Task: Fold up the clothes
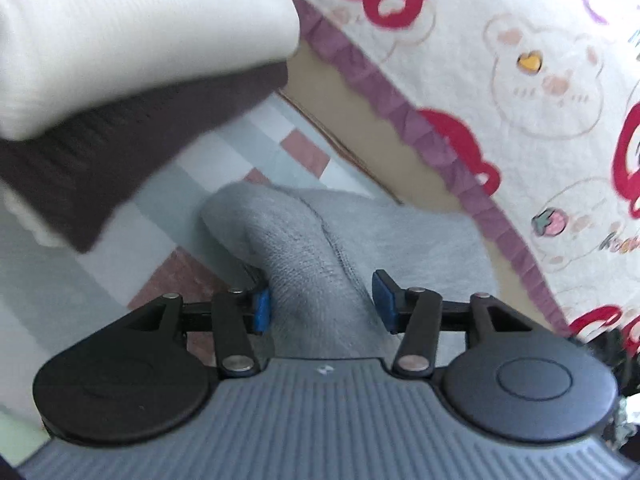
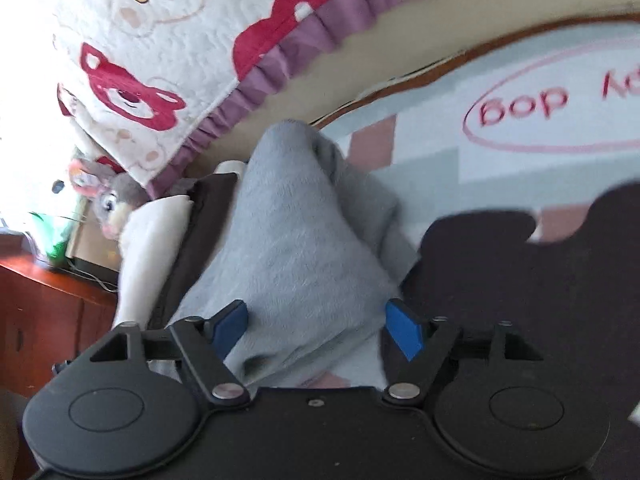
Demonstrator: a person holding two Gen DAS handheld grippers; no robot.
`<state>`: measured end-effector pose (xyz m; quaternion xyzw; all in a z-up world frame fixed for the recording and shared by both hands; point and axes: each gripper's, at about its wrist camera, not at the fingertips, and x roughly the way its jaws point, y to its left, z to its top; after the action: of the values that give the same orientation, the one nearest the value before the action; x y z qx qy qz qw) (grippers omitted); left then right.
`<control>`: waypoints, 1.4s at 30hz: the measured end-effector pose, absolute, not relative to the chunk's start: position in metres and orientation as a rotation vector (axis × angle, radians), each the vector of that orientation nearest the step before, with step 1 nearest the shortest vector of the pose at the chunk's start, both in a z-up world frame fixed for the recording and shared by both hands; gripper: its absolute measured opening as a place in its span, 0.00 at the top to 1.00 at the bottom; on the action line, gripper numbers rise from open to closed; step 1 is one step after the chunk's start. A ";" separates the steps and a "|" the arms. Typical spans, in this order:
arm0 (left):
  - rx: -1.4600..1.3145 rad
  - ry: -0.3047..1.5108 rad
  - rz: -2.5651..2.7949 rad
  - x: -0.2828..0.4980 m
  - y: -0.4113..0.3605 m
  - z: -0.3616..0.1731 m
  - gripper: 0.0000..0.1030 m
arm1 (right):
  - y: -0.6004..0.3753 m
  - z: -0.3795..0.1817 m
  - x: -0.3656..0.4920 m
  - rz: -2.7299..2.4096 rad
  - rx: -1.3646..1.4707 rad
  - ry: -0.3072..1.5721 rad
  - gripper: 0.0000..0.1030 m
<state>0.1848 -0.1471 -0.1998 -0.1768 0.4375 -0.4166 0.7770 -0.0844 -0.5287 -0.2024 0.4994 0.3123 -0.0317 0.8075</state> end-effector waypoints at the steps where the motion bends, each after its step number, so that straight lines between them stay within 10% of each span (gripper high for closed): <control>1: -0.409 0.949 -0.906 0.182 -0.140 -0.200 0.47 | -0.525 -0.208 -0.083 -0.063 1.099 0.659 0.20; 7: -0.489 1.126 -0.971 0.170 -0.149 -0.238 0.35 | -0.511 -0.230 -0.069 -0.131 1.183 0.601 0.12; 9: -0.424 1.062 -0.933 0.164 -0.163 -0.243 0.64 | -0.505 -0.216 -0.057 -0.132 1.098 0.556 0.35; 14: -0.288 0.787 -0.973 0.174 -0.183 -0.193 0.76 | -0.503 -0.148 -0.006 -0.072 0.839 0.510 0.54; 30: -0.165 0.968 -0.923 0.126 -0.203 -0.217 0.60 | -0.538 -0.185 0.004 -0.309 0.710 0.670 0.48; 42: -0.215 0.572 -1.054 0.127 -0.162 -0.155 0.59 | -0.442 -0.111 0.001 -0.331 0.062 0.552 0.46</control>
<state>0.1271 -0.1617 -0.1545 -0.1008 0.2688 -0.4948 0.8202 0.0013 -0.4415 -0.1115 0.0302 0.2712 -0.1626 0.9482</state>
